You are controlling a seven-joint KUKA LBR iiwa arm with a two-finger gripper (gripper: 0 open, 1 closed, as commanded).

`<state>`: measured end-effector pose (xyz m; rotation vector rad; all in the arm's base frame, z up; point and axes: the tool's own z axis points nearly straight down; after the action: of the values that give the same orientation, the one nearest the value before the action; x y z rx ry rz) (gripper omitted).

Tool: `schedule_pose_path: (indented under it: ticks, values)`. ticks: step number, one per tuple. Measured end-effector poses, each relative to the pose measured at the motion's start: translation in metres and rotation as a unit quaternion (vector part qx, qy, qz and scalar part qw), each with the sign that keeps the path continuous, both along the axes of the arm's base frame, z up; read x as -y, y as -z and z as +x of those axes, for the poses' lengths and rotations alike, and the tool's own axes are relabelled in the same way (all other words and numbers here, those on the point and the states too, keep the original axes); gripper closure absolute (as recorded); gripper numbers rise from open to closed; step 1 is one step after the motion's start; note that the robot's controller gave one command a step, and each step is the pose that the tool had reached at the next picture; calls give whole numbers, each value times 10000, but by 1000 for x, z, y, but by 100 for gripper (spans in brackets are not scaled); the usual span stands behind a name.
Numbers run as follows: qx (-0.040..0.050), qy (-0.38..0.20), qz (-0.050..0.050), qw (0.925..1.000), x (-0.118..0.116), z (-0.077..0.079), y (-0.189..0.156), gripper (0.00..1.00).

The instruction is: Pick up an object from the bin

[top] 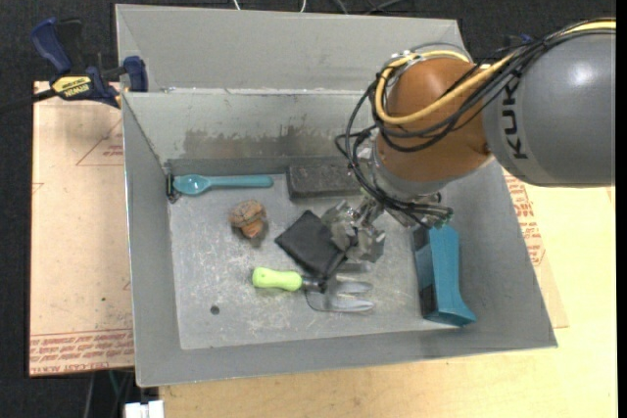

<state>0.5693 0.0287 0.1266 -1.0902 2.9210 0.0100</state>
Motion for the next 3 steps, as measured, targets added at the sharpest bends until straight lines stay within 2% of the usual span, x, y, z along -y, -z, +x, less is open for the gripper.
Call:
schedule_pose_path:
  ticks: [1, 2, 3]
  values:
    - [49, -752, -15, 9972, -15, 37, 41, 100]
    - [-27, -580, -1, 9983, -18, 37, 34, 100]
    - [32, -1337, -8, 9910, -25, 36, -17, 100]
